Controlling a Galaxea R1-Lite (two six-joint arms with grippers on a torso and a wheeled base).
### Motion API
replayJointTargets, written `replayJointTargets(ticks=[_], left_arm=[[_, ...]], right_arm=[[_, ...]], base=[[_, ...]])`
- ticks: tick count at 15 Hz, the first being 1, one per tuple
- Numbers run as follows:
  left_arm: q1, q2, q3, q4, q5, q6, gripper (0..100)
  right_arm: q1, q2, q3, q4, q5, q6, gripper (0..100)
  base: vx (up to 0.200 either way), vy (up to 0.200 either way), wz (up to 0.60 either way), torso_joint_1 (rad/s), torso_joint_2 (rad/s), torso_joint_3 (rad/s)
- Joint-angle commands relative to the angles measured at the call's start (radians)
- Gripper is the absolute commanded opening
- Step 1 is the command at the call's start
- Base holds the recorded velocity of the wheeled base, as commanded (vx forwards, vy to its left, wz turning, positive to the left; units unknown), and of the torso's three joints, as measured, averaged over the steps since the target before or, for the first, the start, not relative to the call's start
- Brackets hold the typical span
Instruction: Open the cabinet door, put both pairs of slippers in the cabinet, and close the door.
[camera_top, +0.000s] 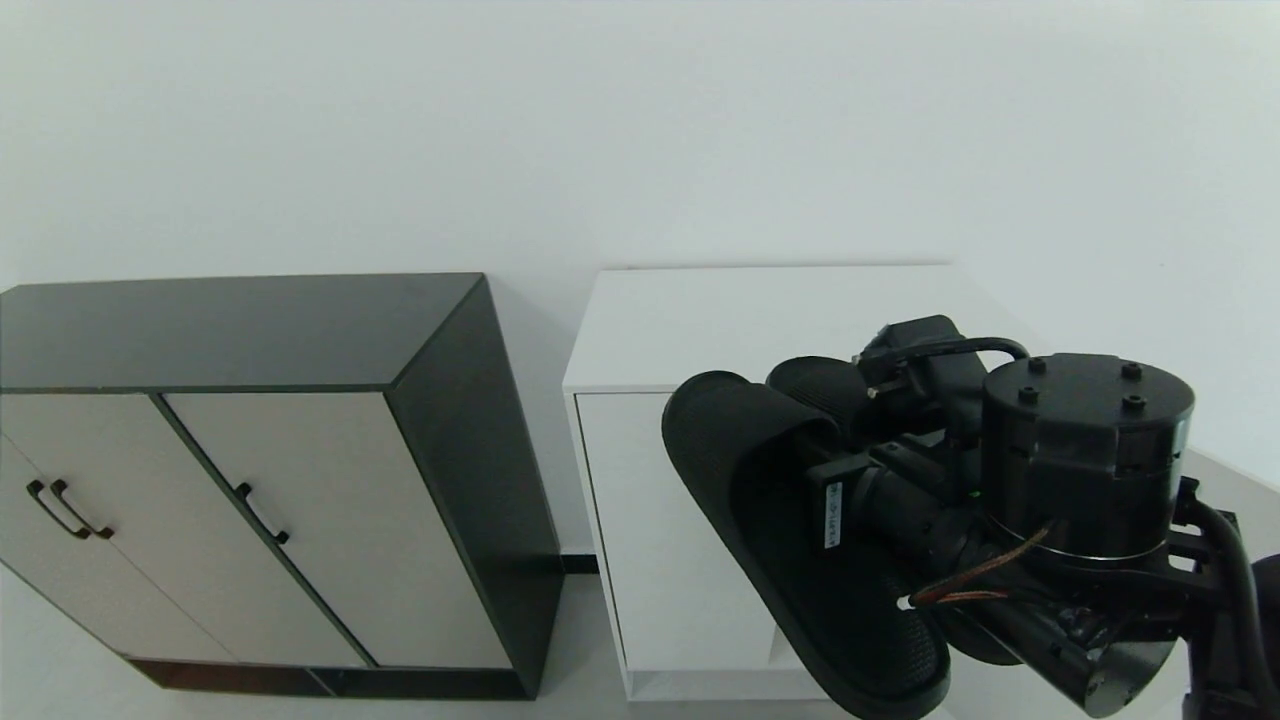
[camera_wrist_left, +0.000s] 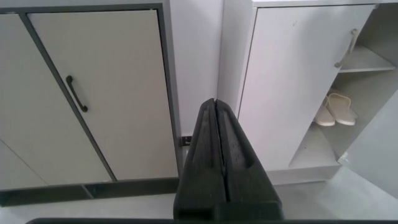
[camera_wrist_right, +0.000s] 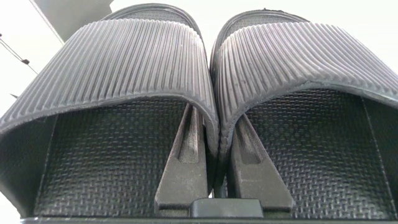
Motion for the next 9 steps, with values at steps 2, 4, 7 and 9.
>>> replayJointTargets(ticks=[2,4,7,9], left_arm=[[0.0,0.0,0.0,0.0,0.0,-0.003,0],[0.0,0.0,0.0,0.0,0.0,-0.002,0],[0.0,0.0,0.0,0.0,0.0,-0.002,0],[0.0,0.002,0.0,0.0,0.0,-0.002,0]], right_arm=[[0.001,0.003,0.0,0.0,0.0,0.0,0],[0.001,0.003,0.001,0.0,0.0,0.0,0],[0.001,0.004,0.009,0.0,0.0,-0.002,0],[0.001,0.004,0.009,0.0,0.0,0.0,0]], base=[[0.0,0.0,0.0,0.0,0.0,0.0],[0.0,0.0,0.0,0.0,0.0,0.0],[0.0,-0.2,0.0,-0.001,0.0,0.002],[0.0,-0.2,0.0,0.015,0.0,0.0]])
